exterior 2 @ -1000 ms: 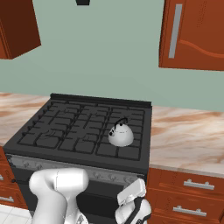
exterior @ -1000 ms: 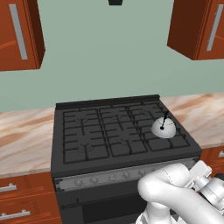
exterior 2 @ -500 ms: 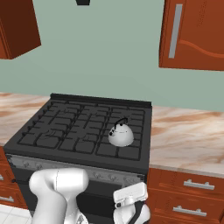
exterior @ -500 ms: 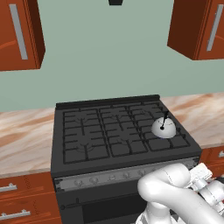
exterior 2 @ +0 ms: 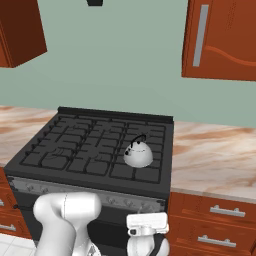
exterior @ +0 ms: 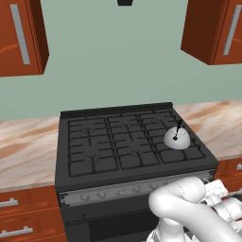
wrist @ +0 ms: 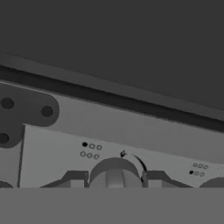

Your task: The kettle is done boiling. Turn off the stove, then wait for 300 timesteps before moving the kettle to the dining table.

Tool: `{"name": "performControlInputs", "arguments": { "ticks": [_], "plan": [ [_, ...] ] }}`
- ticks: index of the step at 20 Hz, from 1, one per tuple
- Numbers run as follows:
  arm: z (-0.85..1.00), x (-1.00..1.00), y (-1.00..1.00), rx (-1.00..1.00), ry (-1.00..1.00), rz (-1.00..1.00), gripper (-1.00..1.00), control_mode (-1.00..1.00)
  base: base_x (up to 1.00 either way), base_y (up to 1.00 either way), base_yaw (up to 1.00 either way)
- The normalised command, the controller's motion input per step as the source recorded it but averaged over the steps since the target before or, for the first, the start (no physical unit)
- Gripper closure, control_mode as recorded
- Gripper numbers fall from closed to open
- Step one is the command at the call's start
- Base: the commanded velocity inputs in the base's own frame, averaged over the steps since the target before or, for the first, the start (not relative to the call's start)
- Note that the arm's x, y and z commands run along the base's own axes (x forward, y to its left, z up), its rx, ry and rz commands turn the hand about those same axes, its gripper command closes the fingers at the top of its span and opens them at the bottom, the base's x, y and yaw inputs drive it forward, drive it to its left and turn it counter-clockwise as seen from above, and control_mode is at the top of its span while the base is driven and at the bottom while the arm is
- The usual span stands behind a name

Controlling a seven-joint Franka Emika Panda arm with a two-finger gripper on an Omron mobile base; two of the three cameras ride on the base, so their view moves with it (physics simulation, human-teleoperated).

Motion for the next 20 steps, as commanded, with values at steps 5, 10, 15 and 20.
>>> {"name": "performControlInputs", "arguments": {
  "ticks": [5,10,15,20],
  "plan": [
    [0.00,0.00,-0.03,0.36,0.03,-0.03,1.00,-1.00,0.00,0.00,0.00],
    [0.00,0.00,-0.01,0.28,0.05,-0.04,1.00,-1.00,0.00,0.00,0.00],
    [-0.06,-0.04,0.00,0.21,0.07,-0.04,1.00,-1.00,0.00,0.00,0.00],
    [-0.08,-0.02,0.00,0.14,0.06,-0.02,-1.00,-1.00,0.00,0.00,0.00]
  ]
}}
